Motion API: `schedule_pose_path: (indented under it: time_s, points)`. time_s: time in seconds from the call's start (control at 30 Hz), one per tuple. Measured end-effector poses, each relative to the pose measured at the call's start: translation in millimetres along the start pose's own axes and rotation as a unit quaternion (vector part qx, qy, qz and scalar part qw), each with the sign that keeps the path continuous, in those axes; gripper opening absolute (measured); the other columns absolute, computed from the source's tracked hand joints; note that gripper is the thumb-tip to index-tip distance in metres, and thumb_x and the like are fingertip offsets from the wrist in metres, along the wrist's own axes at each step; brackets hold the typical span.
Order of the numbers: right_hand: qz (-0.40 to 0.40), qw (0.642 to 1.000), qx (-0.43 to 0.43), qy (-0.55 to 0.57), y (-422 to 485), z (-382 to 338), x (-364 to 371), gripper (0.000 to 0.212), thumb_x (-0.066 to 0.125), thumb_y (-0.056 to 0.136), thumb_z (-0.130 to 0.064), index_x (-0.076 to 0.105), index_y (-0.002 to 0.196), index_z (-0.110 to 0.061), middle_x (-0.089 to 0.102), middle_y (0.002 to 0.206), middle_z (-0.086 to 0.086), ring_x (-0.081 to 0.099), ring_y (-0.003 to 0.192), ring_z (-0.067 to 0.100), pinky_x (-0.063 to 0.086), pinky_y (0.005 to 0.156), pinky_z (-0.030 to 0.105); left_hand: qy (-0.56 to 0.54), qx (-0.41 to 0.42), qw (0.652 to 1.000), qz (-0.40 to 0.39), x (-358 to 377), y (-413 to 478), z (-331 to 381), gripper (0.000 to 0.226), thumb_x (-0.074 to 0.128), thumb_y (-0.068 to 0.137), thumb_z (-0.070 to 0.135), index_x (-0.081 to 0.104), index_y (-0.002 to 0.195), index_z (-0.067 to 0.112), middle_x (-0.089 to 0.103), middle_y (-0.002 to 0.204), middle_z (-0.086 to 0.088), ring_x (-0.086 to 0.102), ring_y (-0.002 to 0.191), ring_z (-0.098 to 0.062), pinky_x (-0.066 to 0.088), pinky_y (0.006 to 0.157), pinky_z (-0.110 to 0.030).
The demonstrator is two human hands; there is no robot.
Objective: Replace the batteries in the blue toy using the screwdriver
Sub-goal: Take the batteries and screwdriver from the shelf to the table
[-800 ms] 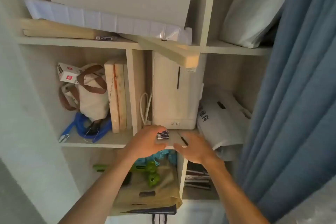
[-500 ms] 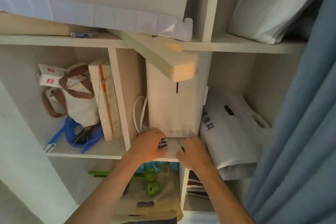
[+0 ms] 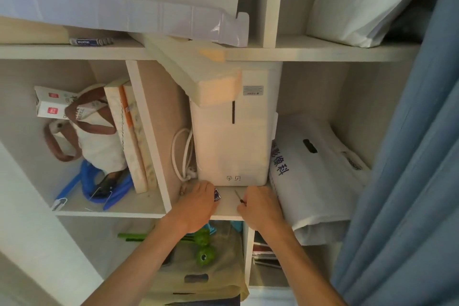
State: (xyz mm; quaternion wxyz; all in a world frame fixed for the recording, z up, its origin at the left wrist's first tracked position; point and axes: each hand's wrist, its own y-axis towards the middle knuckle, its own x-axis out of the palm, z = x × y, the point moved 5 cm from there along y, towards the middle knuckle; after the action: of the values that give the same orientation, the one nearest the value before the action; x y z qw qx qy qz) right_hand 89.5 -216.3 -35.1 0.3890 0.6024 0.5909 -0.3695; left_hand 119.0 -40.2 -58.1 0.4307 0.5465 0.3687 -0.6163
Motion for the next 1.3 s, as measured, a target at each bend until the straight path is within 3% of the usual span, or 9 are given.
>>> schedule_pose_path:
  time_s: [0.2, 0.4, 0.57, 0.67, 0.87, 0.97, 1.1, 1.23, 1.3]
  points:
    - [-0.004, 0.984, -0.021, 0.175, -16, -2, -7, 0.012, 0.059, 0.095, -0.027, 0.063, 0.102, -0.018, 0.067, 0.099, -0.001, 0.067, 0.09, 0.02, 0.062, 0.082, 0.045, -0.104, -0.031, 0.992, 0.059, -8, -21, 2, 0.016, 0.043, 0.111, 0.037, 0.045, 0.111, 0.021, 0.061, 0.103, -0.004, 0.062, 0.087, -0.02, 0.055, 0.079, -0.039]
    - [-0.012, 0.941, -0.091, 0.327, -30, -17, -15, 0.008, 0.061, 0.101, -0.026, 0.063, 0.108, -0.023, 0.073, 0.099, -0.004, 0.075, 0.088, 0.016, 0.064, 0.083, 0.043, -0.272, -0.07, 0.942, 0.184, -37, -76, 6, 0.008, 0.047, 0.112, 0.032, 0.044, 0.104, 0.033, 0.054, 0.079, 0.013, 0.057, 0.068, 0.001, 0.039, 0.062, -0.021]
    - [-0.064, 0.917, -0.187, 0.346, -48, -59, -18, 0.015, 0.066, 0.1, -0.02, 0.069, 0.112, -0.029, 0.077, 0.103, -0.01, 0.076, 0.096, 0.006, 0.065, 0.083, 0.03, -0.325, -0.153, 0.903, 0.236, -61, -153, -20, 0.02, 0.047, 0.11, 0.043, 0.05, 0.123, 0.027, 0.07, 0.099, 0.011, 0.069, 0.088, -0.003, 0.056, 0.074, -0.026]
    - [-0.113, 0.892, -0.229, 0.373, -68, -103, -6, 0.017, 0.071, 0.097, -0.015, 0.075, 0.108, -0.027, 0.08, 0.093, -0.008, 0.078, 0.089, 0.008, 0.064, 0.084, 0.031, -0.319, -0.196, 0.888, 0.266, -72, -212, -40, 0.014, 0.047, 0.11, 0.038, 0.05, 0.117, 0.026, 0.058, 0.078, 0.012, 0.06, 0.069, 0.005, 0.045, 0.061, -0.016]
    - [-0.175, 0.854, -0.325, 0.366, -135, -218, 43, 0.015, 0.072, 0.095, -0.01, 0.08, 0.103, -0.021, 0.081, 0.09, -0.006, 0.077, 0.085, 0.013, 0.065, 0.083, 0.035, -0.278, -0.285, 0.866, 0.303, -67, -355, -96, 0.016, 0.045, 0.11, 0.04, 0.047, 0.123, 0.03, 0.059, 0.081, -0.007, 0.054, 0.069, -0.023, 0.047, 0.07, -0.042]
    - [-0.21, 0.826, -0.36, 0.379, -179, -283, 76, 0.021, 0.07, 0.094, -0.008, 0.08, 0.092, -0.027, 0.079, 0.086, 0.003, 0.074, 0.08, 0.03, 0.062, 0.082, 0.052, -0.265, -0.316, 0.851, 0.325, -63, -436, -126, 0.009, 0.044, 0.111, 0.038, 0.047, 0.115, 0.031, 0.051, 0.075, 0.003, 0.048, 0.065, -0.009, 0.044, 0.065, -0.035]
    - [-0.223, 0.806, -0.412, 0.362, -245, -372, 126, 0.026, 0.072, 0.094, -0.009, 0.08, 0.087, -0.033, 0.079, 0.079, -0.007, 0.074, 0.071, 0.013, 0.062, 0.071, 0.04, -0.243, -0.368, 0.826, 0.351, -68, -554, -164, 0.008, 0.042, 0.113, 0.031, 0.048, 0.118, 0.028, 0.05, 0.07, 0.011, 0.051, 0.061, -0.003, 0.039, 0.061, -0.022]
    - [-0.252, 0.784, -0.434, 0.364, -315, -462, 168, 0.015, 0.07, 0.094, -0.01, 0.079, 0.087, -0.019, 0.076, 0.076, 0.003, 0.07, 0.072, 0.027, 0.06, 0.074, 0.047, -0.224, -0.429, 0.802, 0.351, -72, -668, -211, 0.018, 0.038, 0.112, 0.041, 0.042, 0.128, 0.034, 0.051, 0.073, 0.006, 0.053, 0.062, -0.008, 0.046, 0.063, -0.03]
    - [-0.258, 0.767, -0.457, 0.37, -347, -506, 189, 0.014, 0.07, 0.095, -0.011, 0.077, 0.091, -0.024, 0.077, 0.078, 0.004, 0.073, 0.074, 0.03, 0.06, 0.075, 0.051, -0.202, -0.448, 0.794, 0.357, -78, -717, -233, 0.019, 0.038, 0.112, 0.04, 0.042, 0.13, 0.033, 0.047, 0.072, 0.005, 0.047, 0.059, -0.006, 0.039, 0.058, -0.023]
